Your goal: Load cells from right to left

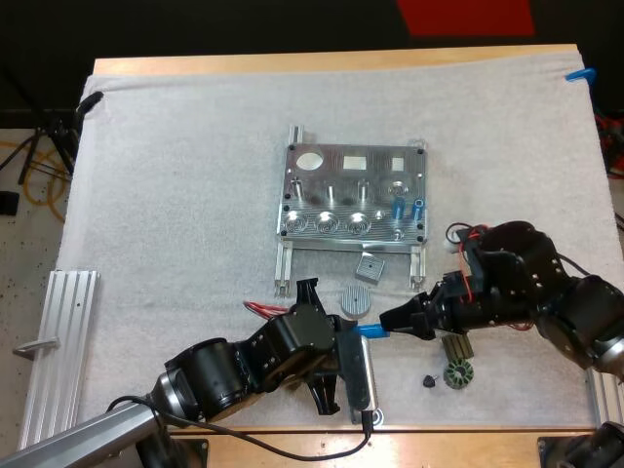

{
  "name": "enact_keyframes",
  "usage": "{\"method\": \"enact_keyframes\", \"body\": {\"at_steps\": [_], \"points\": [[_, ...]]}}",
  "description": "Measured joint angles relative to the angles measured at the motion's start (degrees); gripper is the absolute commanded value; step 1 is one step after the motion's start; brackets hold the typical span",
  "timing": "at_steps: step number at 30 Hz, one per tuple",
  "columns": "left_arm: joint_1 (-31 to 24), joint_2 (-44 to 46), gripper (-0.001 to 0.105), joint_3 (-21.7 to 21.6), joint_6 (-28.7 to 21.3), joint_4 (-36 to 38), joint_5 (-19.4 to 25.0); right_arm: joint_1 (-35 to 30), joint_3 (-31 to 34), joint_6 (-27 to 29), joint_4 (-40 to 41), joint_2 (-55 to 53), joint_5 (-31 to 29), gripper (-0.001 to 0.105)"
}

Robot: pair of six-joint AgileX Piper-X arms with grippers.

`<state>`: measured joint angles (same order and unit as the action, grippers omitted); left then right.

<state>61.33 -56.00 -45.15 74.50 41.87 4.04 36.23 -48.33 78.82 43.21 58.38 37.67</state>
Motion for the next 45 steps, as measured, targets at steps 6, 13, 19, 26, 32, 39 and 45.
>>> {"method": "enact_keyframes", "body": {"at_steps": [6, 13, 19, 26, 32, 39, 45], "points": [[0.0, 0.0, 0.0, 0.0, 0.0, 0.0, 0.0, 2.02, 0.0, -0.68, -1.85, 0.05, 0.18, 0.056], [0.0, 0.0, 0.0, 0.0, 0.0, -1.78, 0.88, 6.73, 0.0, -0.67, -2.19, 0.05, -5.34, 0.056], [0.0, 0.0, 0.0, 0.0, 0.0, -1.77, 0.88, 6.72, 0.0, -0.67, -2.27, 0.05, -5.89, 0.05], [0.0, 0.0, 0.0, 0.0, 0.0, -2.63, 0.88, 6.72, 0.0, -0.67, -2.27, 0.05, -5.57, 0.035], [0.0, 0.0, 0.0, 0.0, 0.0, -2.76, 0.88, 6.72, 0.0, -0.67, -2.27, 0.05, -5.31, 0.033], [0.0, 0.0, 0.0, 0.0, -0.13, -2.76, 0.88, 6.72, 0.0, -0.67, -2.27, 0.05, -5.6, 0.003], [0.0, 0.0, 0.0, 0.0, -0.13, -2.64, 0.88, 6.72, 0.0, -0.67, -2.27, 0.05, -5.45, 0.002]]}}
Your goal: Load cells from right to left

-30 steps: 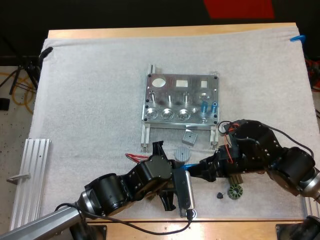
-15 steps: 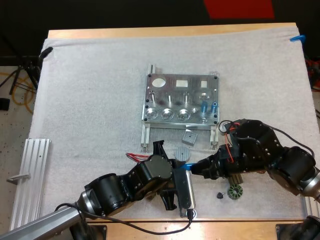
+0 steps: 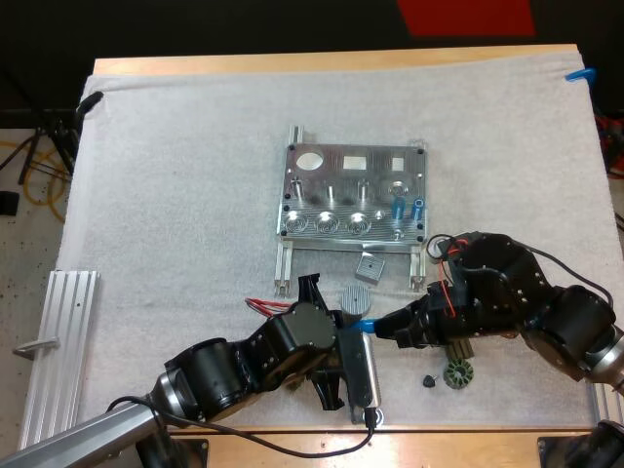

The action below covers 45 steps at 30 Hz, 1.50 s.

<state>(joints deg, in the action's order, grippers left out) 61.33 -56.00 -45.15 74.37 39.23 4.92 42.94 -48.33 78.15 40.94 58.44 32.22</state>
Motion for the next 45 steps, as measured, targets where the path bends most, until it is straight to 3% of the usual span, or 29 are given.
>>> {"method": "enact_keyframes", "body": {"at_steps": [18, 20, 25, 28, 33, 40, 45], "points": [[0.0, 0.0, 0.001, -0.95, -0.08, 1.04, 0.89, 0.0, 0.0, 0.59, -0.38, 0.0, 0.33, 0.002], [0.0, 0.0, 0.005, -1.26, -0.18, 1.38, 0.93, 0.0, 0.0, 0.59, -0.67, 0.0, 0.37, 0.002], [0.0, 0.0, 0.038, -1.54, -0.47, 1.95, 1.52, 0.0, 0.0, 0.59, -1.37, 0.0, 0.49, 0.002], [0.0, 0.0, 0.049, -1.72, -0.47, 1.82, 2.91, 0.0, 0.0, 0.59, -1.37, 0.0, 0.63, 0.002], [0.0, 0.14, 0.056, -1.95, -0.47, 1.4, 3.41, 0.0, 0.0, 1.3, -1.37, 0.0, 0.73, 0.002], [0.0, 2.46, 0.057, -2.11, -0.47, 2.89, 5.58, 0.0, 0.0, 5.26, -1.37, 0.0, -1.61, 0.002], [0.0, 6.25, 0.057, -2.11, 3.4, 4.71, 7.37, 0.0, 0.0, 7.1, -1.25, 0.0, -3.46, 0.002]]}}
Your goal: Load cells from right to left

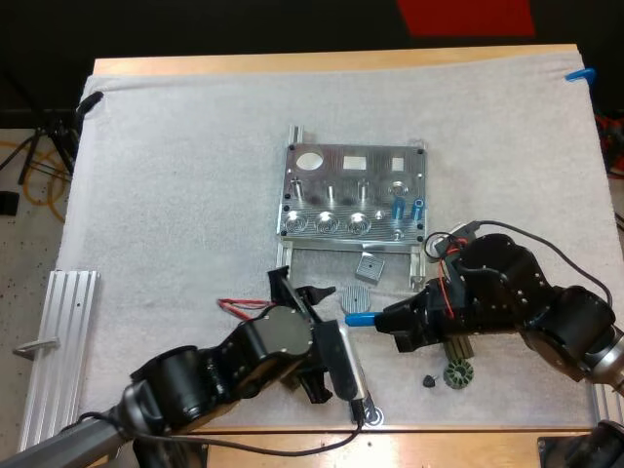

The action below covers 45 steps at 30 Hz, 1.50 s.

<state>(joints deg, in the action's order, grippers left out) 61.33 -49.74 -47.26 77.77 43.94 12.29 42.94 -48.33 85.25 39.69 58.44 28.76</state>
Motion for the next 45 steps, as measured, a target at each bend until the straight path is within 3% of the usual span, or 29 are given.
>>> {"method": "enact_keyframes", "body": {"at_steps": [16, 23, 28, 39, 45], "points": [[0.0, 4.43, 0.057, -0.09, 26.18, 5.79, 4.73, 0.0, -0.57, 6.79, 3.66, 0.0, -7.4, 0.002], [0.0, 5.15, 0.057, -0.25, 33.44, 6.08, 7.24, 0.0, -3.06, 10.32, 8.68, 0.0, -12.21, 0.002], [0.0, 5.89, 0.057, -0.26, 42.15, 9.6, 7.6, 0.0, -4.84, 10.76, 10.41, 0.0, -15.11, 0.002], [0.0, 6.02, 0.057, -0.26, 43.99, 11.31, 8.25, 0.0, -5.86, 12.57, 13.33, 0.0, -16.69, 0.002], [0.0, 6.02, 0.057, -1.76, 45.08, 12.2, 11.67, 0.0, -5.99, 13.1, 14.3, 0.0, -18.7, 0.002]]}}
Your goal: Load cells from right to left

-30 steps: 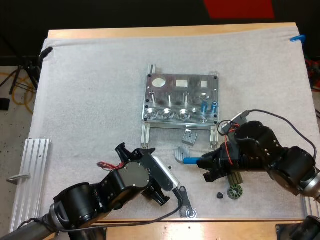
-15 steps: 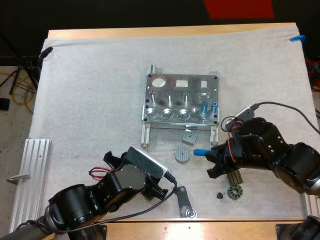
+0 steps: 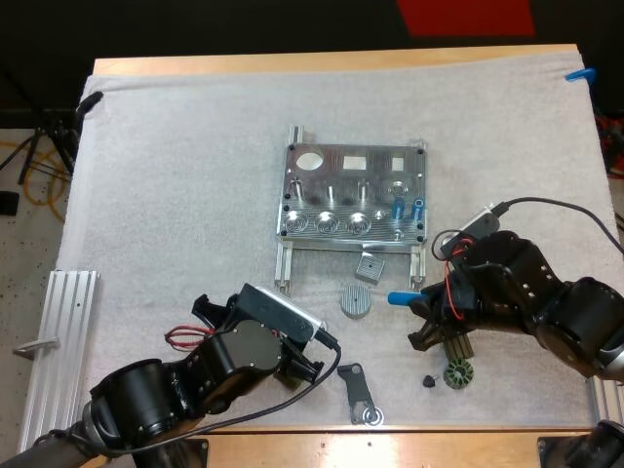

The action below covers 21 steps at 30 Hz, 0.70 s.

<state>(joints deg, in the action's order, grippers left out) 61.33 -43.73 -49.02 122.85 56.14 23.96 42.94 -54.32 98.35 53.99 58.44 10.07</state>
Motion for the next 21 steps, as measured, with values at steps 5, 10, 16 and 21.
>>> {"method": "enact_keyframes", "body": {"at_steps": [5, 10, 16, 21], "points": [[0.0, 0.0, 0.057, -0.58, 0.14, 0.13, 1.94, 0.0, -0.83, 0.21, 0.87, 0.0, -0.99, 0.002], [-2.01, 0.0, 0.057, -0.58, 0.14, 2.87, 1.94, 0.0, -3.02, 0.18, 1.84, 0.0, -2.56, 0.002], [-8.71, 0.5, 0.057, -0.58, -0.31, 3.48, -0.46, 0.0, -4.07, 0.23, 1.96, 0.0, -2.68, 0.002], [-12.1, 0.5, 0.057, -0.58, -4.67, 3.3, -2.39, 0.0, -4.07, 0.23, 1.96, 0.0, -2.68, 0.002]]}}
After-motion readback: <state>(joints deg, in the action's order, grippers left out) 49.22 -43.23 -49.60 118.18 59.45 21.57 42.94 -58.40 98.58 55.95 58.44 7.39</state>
